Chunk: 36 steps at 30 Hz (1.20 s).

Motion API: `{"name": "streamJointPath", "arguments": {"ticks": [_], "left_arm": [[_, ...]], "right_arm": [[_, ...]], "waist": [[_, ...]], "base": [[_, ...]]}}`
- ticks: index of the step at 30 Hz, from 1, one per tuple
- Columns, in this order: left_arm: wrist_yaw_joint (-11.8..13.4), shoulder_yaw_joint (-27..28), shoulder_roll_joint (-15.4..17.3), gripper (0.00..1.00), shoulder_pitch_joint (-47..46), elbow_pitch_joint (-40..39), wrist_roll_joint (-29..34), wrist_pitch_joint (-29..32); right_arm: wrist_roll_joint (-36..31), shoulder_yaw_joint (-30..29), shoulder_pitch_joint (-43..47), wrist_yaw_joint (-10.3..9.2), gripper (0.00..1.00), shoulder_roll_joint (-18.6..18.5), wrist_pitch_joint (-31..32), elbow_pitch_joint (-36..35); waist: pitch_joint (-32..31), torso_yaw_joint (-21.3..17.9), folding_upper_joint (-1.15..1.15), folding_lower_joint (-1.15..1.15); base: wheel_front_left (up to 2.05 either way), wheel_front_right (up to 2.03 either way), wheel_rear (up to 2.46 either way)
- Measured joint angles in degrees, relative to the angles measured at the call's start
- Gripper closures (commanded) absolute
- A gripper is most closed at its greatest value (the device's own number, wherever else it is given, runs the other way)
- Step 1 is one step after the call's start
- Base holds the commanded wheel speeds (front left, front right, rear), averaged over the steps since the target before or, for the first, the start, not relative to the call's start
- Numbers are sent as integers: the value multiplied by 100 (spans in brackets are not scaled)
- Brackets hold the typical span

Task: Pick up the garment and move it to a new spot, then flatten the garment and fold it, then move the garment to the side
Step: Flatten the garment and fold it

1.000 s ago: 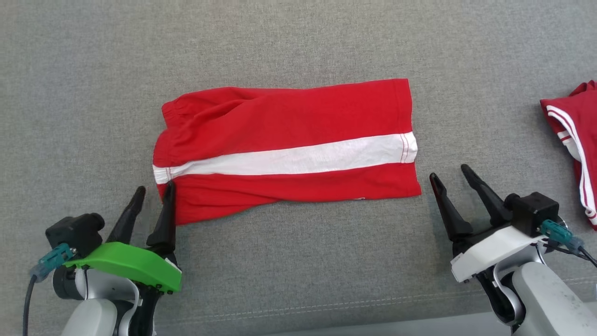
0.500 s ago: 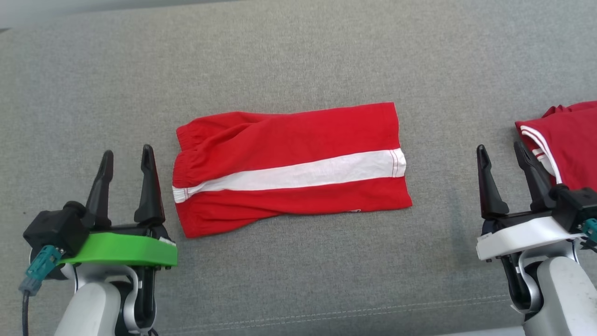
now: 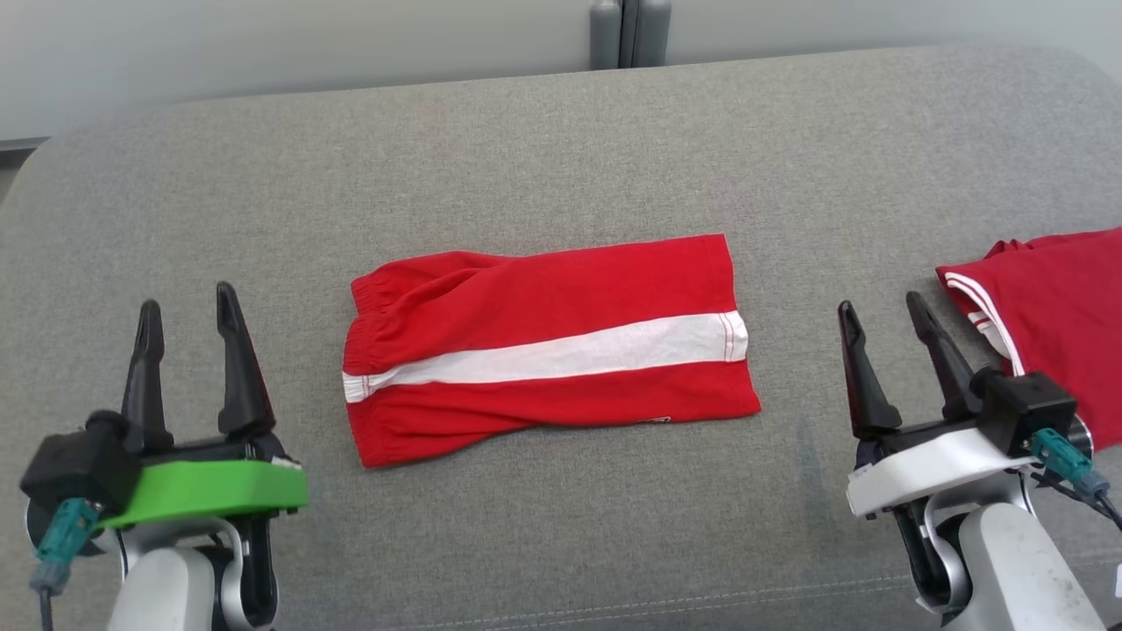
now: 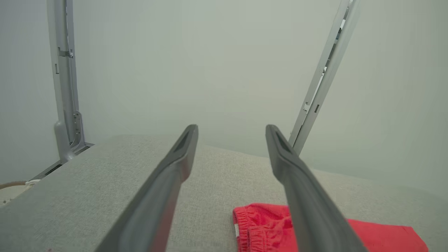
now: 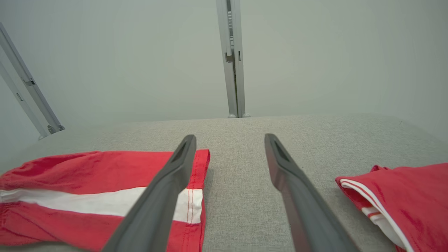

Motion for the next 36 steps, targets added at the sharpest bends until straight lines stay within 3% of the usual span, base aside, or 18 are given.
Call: {"name": "streamJointPath", "arguments": {"ticks": [4,11,23,26,36], "left_arm": [[-125,34,-12,0,289,192,550,-1],[-127,-236,77,0,517,536,1198,-1],[-231,-352,58,0,424,814,1127,2],[-355,-489,57,0,309,882,1126,121],[-805,-895,-85,0,-106,1323,655,1439]], "right_arm": [[-67,43,118,0,0,57,-2,91],[-303,15,254,0,0,111,8,140],[-382,-26,327,0,0,172,105,36],[-370,9,296,0,0,111,163,13],[153,667,-107,0,0,-413,638,411]], "waist": [[-68,-27,0,0],[-141,17,0,0],[-148,151,0,0],[-84,177,0,0],[341,272,0,1]], "base": [[0,0,0],[0,0,0],[0,0,0],[0,0,0],[0,0,0]]}}
